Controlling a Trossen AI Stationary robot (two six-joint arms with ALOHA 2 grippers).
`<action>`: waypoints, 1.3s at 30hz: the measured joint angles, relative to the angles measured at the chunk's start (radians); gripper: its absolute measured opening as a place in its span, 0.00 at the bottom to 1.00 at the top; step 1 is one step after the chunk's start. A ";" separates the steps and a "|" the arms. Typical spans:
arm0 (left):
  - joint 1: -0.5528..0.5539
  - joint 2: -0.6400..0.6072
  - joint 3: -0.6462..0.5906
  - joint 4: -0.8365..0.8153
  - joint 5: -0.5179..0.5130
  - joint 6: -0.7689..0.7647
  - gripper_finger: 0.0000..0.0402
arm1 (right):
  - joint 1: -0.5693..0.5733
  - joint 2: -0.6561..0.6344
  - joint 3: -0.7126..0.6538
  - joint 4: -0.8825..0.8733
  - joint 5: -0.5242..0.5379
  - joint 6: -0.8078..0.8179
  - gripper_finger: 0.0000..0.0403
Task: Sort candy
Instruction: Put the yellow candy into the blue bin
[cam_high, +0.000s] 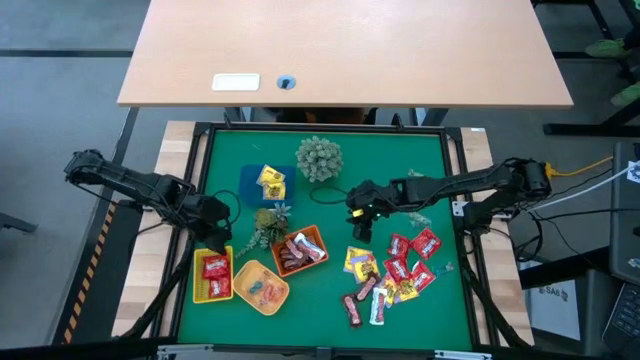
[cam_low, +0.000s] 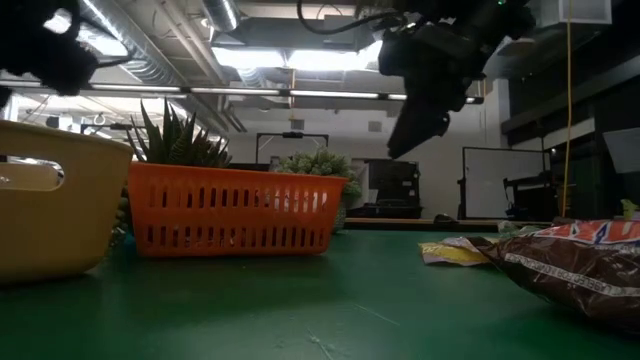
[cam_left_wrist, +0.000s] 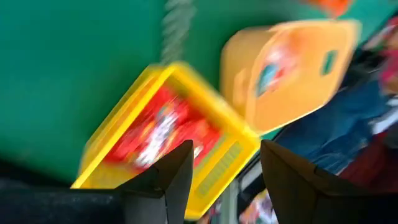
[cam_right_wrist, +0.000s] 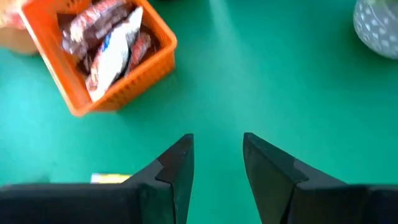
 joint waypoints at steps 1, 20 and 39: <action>0.000 0.000 0.000 0.026 -0.019 0.009 0.43 | 0.008 -0.006 0.000 -0.018 -0.008 0.000 0.34; 0.000 0.000 0.000 0.193 -0.158 0.106 0.43 | 0.286 0.033 0.000 -0.162 -0.029 -0.111 0.34; 0.000 0.000 0.000 0.194 -0.163 0.107 0.43 | 0.290 0.244 0.004 -0.170 -0.078 -0.110 0.34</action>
